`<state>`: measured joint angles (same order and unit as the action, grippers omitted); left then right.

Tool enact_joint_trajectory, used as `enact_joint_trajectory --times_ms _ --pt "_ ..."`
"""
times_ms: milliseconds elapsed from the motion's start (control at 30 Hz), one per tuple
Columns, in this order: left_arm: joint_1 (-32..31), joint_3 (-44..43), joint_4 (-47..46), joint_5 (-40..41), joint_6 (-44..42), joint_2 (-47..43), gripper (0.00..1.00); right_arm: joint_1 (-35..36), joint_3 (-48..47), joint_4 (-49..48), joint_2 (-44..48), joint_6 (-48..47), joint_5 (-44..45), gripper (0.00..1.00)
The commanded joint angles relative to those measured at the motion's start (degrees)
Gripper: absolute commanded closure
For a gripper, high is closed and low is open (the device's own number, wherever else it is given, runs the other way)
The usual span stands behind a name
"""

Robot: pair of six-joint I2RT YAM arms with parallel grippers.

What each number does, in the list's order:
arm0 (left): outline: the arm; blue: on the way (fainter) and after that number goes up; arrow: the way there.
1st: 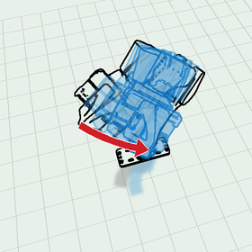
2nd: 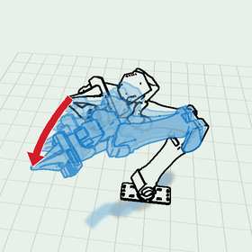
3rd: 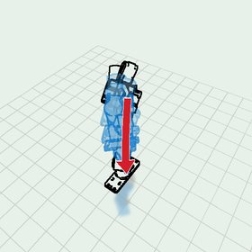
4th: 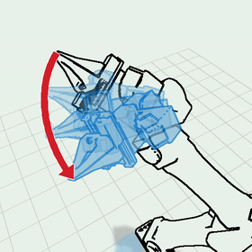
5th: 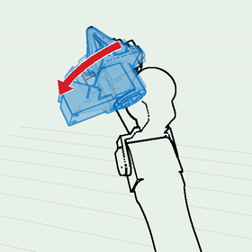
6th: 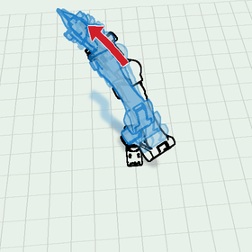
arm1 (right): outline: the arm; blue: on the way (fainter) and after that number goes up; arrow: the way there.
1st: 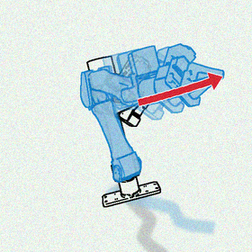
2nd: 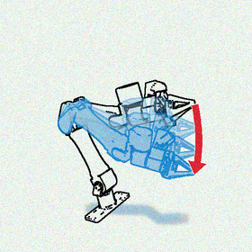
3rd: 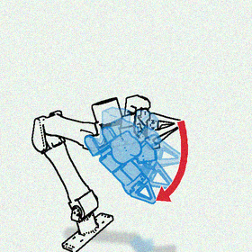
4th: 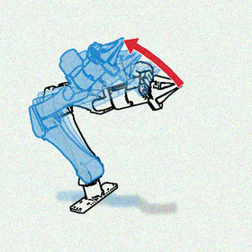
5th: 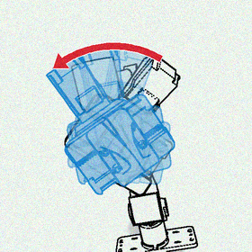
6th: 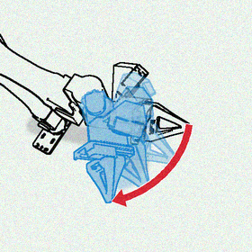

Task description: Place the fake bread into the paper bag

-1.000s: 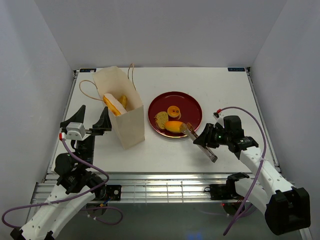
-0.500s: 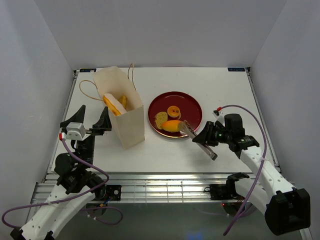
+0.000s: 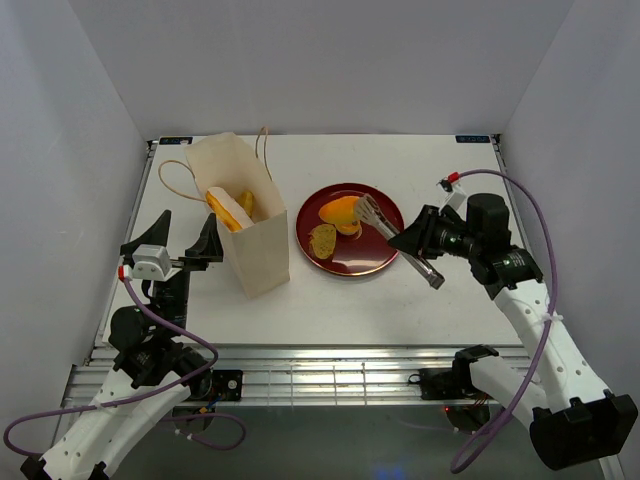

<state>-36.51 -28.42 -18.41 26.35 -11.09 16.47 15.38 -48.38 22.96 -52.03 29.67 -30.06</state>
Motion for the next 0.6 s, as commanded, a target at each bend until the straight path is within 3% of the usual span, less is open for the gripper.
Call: enact_joint_trajectory --times_ms 0,300,567 --pt "-0.23 -0.76 0.48 -0.42 0.11 -0.21 0.05 -0.17 -7.86 0.68 -0.35 -2.51 -0.61 0.92" --pt "-0.31 -0.76 0.48 -0.33 -0.07 -0.74 0.05 -0.08 -24.72 2.09 -1.75 -4.27 -2.97 0.92" --pt "-0.23 -0.75 0.48 -0.33 0.02 -0.56 0.05 1.23 -31.5 -1.68 -5.36 -3.92 -5.97 0.92"
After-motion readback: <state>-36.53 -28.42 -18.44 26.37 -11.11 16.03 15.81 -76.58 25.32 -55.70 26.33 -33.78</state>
